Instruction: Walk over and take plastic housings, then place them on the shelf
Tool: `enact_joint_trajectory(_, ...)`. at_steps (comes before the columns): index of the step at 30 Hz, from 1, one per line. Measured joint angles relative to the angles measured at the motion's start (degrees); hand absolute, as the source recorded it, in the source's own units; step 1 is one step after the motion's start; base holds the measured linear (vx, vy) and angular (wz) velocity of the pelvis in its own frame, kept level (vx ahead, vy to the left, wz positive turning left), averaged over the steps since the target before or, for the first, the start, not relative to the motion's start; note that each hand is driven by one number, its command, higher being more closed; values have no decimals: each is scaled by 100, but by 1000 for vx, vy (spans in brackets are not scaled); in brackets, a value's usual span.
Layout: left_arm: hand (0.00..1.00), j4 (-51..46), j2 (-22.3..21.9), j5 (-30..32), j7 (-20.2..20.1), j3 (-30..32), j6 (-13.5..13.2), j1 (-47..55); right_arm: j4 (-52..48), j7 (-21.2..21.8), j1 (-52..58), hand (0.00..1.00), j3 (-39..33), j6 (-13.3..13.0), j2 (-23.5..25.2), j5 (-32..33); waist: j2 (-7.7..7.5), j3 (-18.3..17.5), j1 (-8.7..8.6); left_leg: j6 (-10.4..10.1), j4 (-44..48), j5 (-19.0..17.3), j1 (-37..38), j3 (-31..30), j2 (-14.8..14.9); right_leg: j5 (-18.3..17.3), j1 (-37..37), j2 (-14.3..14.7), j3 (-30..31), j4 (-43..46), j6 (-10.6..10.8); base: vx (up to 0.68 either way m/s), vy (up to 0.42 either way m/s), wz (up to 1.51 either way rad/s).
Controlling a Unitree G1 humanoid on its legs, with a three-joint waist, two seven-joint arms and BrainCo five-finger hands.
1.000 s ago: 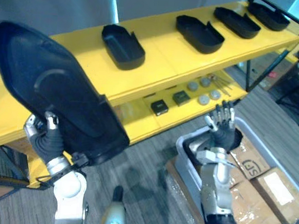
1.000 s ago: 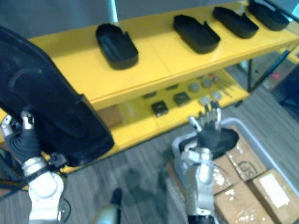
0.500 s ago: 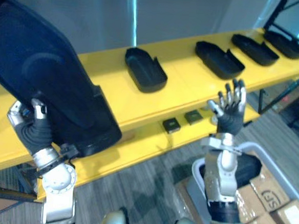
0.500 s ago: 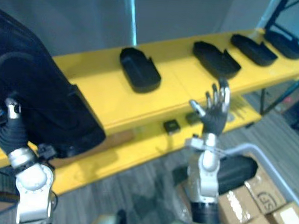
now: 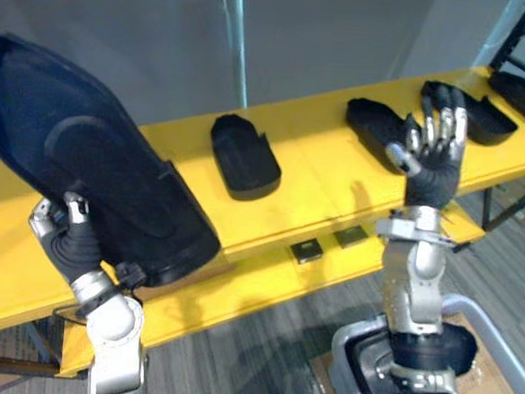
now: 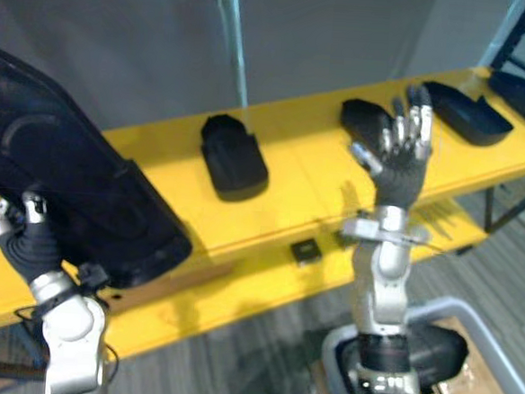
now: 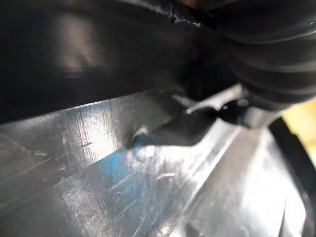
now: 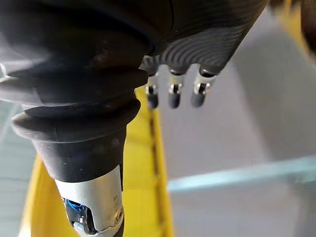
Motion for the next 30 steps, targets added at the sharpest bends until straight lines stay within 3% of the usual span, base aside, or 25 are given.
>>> enact_joint_trajectory(5,100,-147,45,34,0,154,124,65,-20,414,-165,0,747,47,336,69,-67,-139,225,144,-235,118,10,-182,-200,90,289,-149,-406,-326,134,11,37,44)
enact_joint_trajectory(9,100,-256,284,224,1,335,173,57,-24,590,-155,0,812,128,347,61,-78,-152,244,176,-336,199,1,-253,-317,106,297,-245,-472,-326,162,-5,43,13)
enact_joint_trajectory(14,100,47,995,407,-91,704,227,-442,-209,637,200,0,403,167,316,-144,-99,-180,139,113,-555,343,-4,-127,-294,115,117,-267,-402,-285,158,-10,-1,-5)
enact_joint_trajectory(18,100,1344,2298,400,-228,1067,266,-1572,-408,556,865,0,-495,167,76,-204,-98,-181,66,101,-646,393,-11,227,-222,194,-135,-187,-102,-281,84,-39,-17,-38)
enact_joint_trajectory(20,100,2403,3430,344,-470,1040,361,-2464,-575,438,1437,0,-929,166,35,-213,-102,-183,-62,100,-668,392,-9,442,-206,245,-302,-143,115,-277,43,-35,-7,-49)
enact_joint_trajectory(24,100,4351,5013,108,-767,97,452,-4394,-719,388,2290,0,-1216,163,8,-211,-107,-185,-342,100,-692,392,-93,702,-168,294,-593,-121,396,-223,20,-24,-14,-35)
enact_joint_trajectory(26,100,5155,5321,-43,-974,-535,453,-5421,-721,393,2511,0,-1196,163,16,-213,-101,-160,-497,101,-680,392,-149,761,-171,283,-736,-129,478,-114,7,-18,-6,-21)
enact_joint_trajectory(28,100,5627,5442,-137,-1067,-950,435,-6017,-734,399,2492,0,-1184,159,38,-213,-120,-87,-532,101,-587,392,-235,871,-168,253,-938,-140,561,83,-34,-37,-11,-19)
enact_joint_trajectory(30,100,6265,5495,-315,-1231,-1494,430,-6861,-765,399,2412,0,-1176,122,59,-212,-155,303,-644,105,-262,383,-436,863,-169,121,-1178,-209,582,565,-134,-91,-27,6)
